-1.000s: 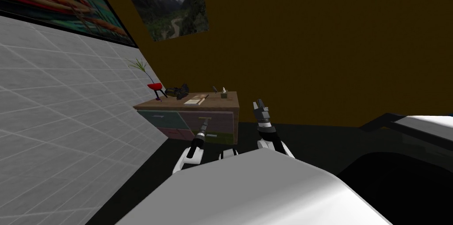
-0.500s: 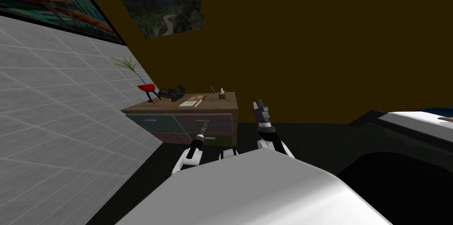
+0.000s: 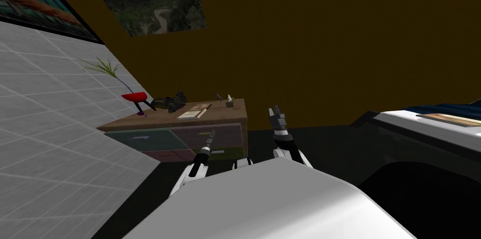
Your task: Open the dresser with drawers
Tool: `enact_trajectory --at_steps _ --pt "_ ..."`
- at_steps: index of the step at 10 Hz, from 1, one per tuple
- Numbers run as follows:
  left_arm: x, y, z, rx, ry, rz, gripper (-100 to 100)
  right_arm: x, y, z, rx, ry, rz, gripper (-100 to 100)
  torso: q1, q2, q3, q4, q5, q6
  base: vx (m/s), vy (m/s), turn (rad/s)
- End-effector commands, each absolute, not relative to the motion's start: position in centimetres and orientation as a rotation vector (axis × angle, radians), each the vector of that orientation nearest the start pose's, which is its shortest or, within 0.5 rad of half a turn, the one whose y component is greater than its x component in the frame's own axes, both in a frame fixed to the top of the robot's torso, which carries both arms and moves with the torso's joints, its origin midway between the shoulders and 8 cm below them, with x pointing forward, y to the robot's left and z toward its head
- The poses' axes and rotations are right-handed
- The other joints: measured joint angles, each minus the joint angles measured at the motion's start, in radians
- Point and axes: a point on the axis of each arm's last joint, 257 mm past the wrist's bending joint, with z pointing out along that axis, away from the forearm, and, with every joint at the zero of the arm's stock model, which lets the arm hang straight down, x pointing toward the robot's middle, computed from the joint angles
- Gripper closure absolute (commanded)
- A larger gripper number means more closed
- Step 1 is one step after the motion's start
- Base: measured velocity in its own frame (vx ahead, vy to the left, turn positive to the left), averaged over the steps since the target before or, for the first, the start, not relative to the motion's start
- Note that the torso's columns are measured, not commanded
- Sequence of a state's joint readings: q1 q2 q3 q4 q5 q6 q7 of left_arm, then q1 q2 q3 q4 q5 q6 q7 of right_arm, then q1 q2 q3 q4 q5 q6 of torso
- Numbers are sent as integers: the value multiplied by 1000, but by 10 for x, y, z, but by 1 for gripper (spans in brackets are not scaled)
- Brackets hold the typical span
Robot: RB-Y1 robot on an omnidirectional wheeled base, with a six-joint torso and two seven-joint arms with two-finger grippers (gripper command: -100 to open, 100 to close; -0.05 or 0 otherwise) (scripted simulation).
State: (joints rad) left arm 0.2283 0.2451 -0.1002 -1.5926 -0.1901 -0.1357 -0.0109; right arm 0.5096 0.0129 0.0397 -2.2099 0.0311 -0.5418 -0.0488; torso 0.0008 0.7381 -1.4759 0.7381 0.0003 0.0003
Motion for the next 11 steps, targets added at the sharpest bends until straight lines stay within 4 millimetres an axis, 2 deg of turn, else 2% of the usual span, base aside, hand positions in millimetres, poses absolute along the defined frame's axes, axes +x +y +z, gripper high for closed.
enact_trajectory --at_steps 1,5,6,7,11 --pt "472 250 -297 -879 1516 -935 100 352 -266 -2 701 633 1357 0 1 1 1 0 0 -1 -31 23 249" --pt "487 210 -298 -842 1546 -973 100 352 -266 -2 701 633 1357 0 1 2 1 2 -1 -2 -54 48 138" --pt "492 194 -297 -825 1558 -987 100 352 -266 -2 701 633 1357 0 0 0 0 1 -1 -2 -45 49 192" --pt "488 202 -300 -839 1551 -984 100 352 -266 -2 701 633 1357 0 -1 0 0 0 -1 -1 -23 18 25" --pt "484 196 -294 -826 1564 -990 100 352 -266 -2 701 633 1358 0 -1 7 4 2 -1 0 -134 40 3"
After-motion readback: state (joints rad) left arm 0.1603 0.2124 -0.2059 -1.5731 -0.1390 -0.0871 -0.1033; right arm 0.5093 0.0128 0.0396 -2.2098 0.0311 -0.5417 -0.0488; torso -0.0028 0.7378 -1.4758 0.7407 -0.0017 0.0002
